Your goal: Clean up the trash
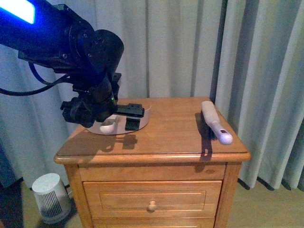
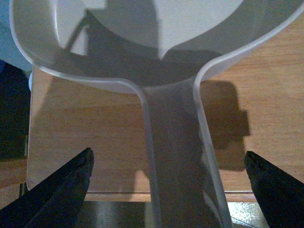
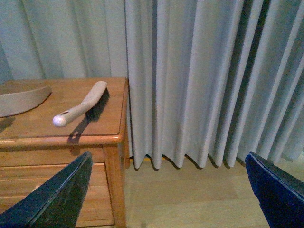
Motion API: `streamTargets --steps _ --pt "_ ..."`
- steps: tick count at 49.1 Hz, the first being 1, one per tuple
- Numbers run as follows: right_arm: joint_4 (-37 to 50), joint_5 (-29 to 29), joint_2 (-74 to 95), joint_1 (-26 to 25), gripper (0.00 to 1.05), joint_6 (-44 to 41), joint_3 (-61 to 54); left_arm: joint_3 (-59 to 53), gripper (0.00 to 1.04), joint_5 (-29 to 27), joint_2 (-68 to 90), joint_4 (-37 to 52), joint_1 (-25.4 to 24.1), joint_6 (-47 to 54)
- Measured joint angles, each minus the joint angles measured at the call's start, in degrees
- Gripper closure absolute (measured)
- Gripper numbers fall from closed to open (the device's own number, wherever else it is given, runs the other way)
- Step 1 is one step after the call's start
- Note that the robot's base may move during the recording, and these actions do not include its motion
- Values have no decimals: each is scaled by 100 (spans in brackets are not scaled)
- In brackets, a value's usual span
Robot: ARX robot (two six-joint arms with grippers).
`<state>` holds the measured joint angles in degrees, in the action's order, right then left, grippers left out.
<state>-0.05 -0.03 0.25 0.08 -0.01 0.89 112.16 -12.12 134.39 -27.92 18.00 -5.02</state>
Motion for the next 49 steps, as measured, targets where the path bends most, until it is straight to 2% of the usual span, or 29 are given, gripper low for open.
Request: streamTargets --steps 16,23,33,35,37,44,49 --pt "0 0 0 0 7 0 0 -275 9 17 0 210 -83 221" --pt "0 0 0 0 7 0 0 -398 39 35 0 308 -81 286" --pt "0 0 0 0 7 0 0 -509 68 55 -28 487 -81 328" --pt "0 0 0 0 7 0 0 -557 76 55 -63 562 -81 328" --pt "0 0 0 0 7 0 0 -629 79 72 -120 645 -81 330" --pt "0 0 0 0 7 0 0 -1021 80 83 -450 1019 -85 372" --pt "0 0 0 0 7 0 0 -1574 80 39 -1005 1683 -85 535"
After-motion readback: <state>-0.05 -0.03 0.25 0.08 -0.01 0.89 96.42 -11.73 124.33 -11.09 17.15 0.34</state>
